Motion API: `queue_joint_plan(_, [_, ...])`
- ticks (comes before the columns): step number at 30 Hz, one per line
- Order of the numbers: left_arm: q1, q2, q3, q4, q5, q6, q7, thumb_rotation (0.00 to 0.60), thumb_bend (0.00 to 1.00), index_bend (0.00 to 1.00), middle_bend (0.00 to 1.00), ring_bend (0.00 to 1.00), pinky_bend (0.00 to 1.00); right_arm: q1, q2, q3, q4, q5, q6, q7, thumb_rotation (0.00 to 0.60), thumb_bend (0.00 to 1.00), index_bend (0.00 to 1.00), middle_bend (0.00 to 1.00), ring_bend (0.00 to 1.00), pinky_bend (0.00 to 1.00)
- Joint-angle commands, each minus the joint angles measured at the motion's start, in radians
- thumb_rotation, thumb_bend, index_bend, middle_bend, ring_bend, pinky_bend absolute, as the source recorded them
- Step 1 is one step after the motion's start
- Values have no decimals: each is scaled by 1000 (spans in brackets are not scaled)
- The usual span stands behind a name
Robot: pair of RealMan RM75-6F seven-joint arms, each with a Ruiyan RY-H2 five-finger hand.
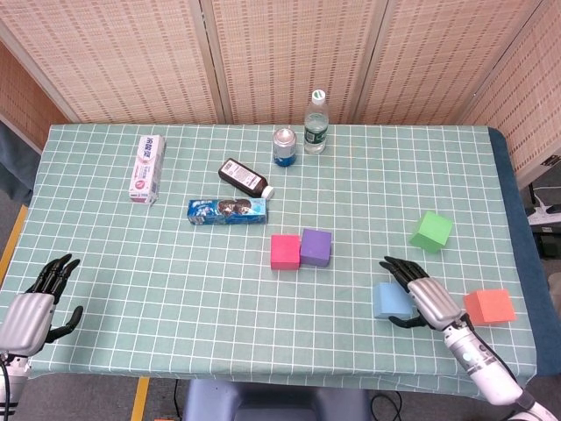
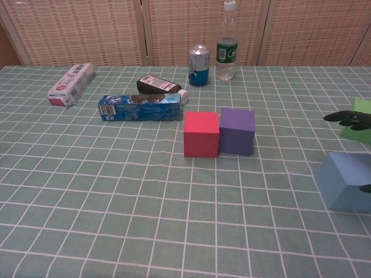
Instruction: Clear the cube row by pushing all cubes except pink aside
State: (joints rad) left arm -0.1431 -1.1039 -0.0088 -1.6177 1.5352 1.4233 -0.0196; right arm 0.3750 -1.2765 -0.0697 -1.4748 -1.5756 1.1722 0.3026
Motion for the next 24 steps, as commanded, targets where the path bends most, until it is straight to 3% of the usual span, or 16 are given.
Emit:
queue_joint_plan(1, [0,0,0,0,-1,-2,-1,600,429,40,0,43,408,11,-32,31,0,-2,14,94,600,83,5,0,0,69])
queue_joint_plan(8, [-1,1,0,-2,-2,-3,1,600,429,40,0,43,408,76,-218,136,172,52,-9,75,600,83,9,0,0,69])
queue_joint_plan(16, [-2,3,1,-1,0,-5,-6,600,427,40,0,42,407,165,-385,191,370,81,-79,71,600,83,24,0,0,69])
queue_joint_plan(24, [-3,5,1,-1,0,-7,-11,600,429,40,0,43,407,229,-474,203,497,80,-132,139,600,83,52,0,0,88])
